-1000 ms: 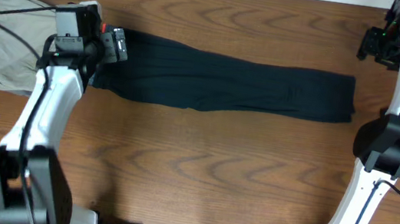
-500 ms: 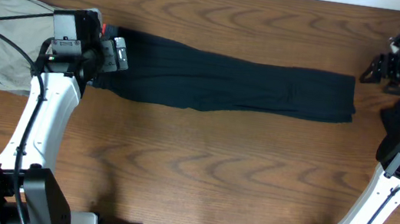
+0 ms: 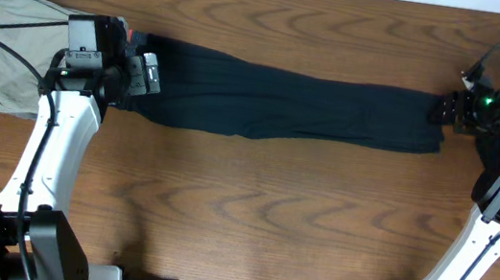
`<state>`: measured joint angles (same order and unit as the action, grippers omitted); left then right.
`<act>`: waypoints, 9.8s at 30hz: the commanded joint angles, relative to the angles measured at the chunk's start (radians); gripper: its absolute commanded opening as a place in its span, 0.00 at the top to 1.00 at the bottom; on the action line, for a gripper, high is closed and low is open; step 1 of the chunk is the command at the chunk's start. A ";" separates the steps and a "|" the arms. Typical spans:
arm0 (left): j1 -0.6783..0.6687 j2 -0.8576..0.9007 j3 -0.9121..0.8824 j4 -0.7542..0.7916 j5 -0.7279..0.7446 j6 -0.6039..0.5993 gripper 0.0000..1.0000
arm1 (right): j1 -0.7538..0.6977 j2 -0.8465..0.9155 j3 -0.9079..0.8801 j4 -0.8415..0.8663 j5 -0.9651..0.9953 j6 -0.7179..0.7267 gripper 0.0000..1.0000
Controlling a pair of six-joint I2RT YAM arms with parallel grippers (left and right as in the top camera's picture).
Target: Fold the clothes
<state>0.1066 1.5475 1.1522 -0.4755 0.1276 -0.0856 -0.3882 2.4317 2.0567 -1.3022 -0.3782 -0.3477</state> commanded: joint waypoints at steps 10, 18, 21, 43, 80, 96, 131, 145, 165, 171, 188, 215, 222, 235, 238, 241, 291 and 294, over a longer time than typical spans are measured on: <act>0.000 -0.010 0.017 -0.011 0.003 -0.013 0.02 | -0.013 -0.006 -0.213 0.149 -0.121 -0.004 0.28; 0.000 -0.010 0.017 -0.014 0.003 -0.013 0.02 | 0.006 -0.006 -0.267 0.168 -0.127 0.034 0.39; 0.000 -0.010 0.017 -0.017 0.003 -0.013 0.02 | 0.008 -0.006 -0.267 0.170 -0.126 0.038 0.56; 0.000 -0.010 0.015 -0.040 0.002 -0.013 0.02 | 0.006 -0.006 0.095 -0.090 0.339 0.262 0.99; 0.000 -0.005 0.015 -0.040 0.003 -0.013 0.02 | 0.431 -0.006 0.090 -0.209 0.385 0.280 0.96; 0.000 -0.005 0.015 -0.047 0.003 -0.013 0.02 | 0.455 -0.006 0.091 -0.178 0.283 0.289 0.51; 0.000 -0.004 -0.003 -0.059 0.002 -0.013 0.02 | 0.438 -0.006 0.008 -0.087 0.158 0.318 0.99; 0.000 -0.004 -0.003 -0.061 0.002 -0.012 0.02 | 0.470 -0.014 0.093 -0.119 0.094 0.322 0.99; 0.000 -0.004 -0.003 -0.071 0.003 -0.013 0.02 | 0.095 -0.114 0.131 -0.212 0.016 0.027 0.02; 0.000 -0.004 -0.003 -0.071 0.003 -0.013 0.02 | 0.052 -0.114 -0.069 -0.069 -0.113 -0.058 0.12; 0.000 -0.004 -0.003 -0.078 0.003 -0.013 0.02 | 0.050 -0.113 -0.388 0.210 -0.241 -0.057 0.18; 0.000 -0.004 -0.003 -0.078 0.002 -0.013 0.02 | 0.067 -0.117 -0.210 0.113 0.074 0.178 0.99; 0.000 -0.004 -0.003 -0.078 0.003 -0.013 0.02 | 0.096 -0.117 -0.024 -0.035 0.182 0.228 0.99; 0.000 -0.004 -0.003 -0.079 0.003 -0.013 0.02 | 0.359 -0.117 0.056 -0.084 0.356 0.266 0.99; 0.000 -0.004 -0.003 -0.084 0.003 -0.013 0.02 | 0.410 -0.117 0.056 -0.071 0.356 0.265 0.97; 0.000 -0.004 -0.003 -0.092 0.003 -0.012 0.02 | 0.457 -0.117 0.056 -0.065 0.356 0.265 0.95; 0.000 -0.004 -0.003 -0.094 0.003 -0.012 0.02 | 0.485 -0.135 0.049 0.034 0.270 0.418 0.99; 0.000 -0.004 -0.003 -0.095 0.003 -0.013 0.02 | 0.484 -0.134 0.008 0.076 0.271 0.432 0.99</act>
<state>0.1066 1.5475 1.1522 -0.5694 0.1276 -0.0856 0.0971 2.3066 2.1021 -1.2434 -0.1150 0.0547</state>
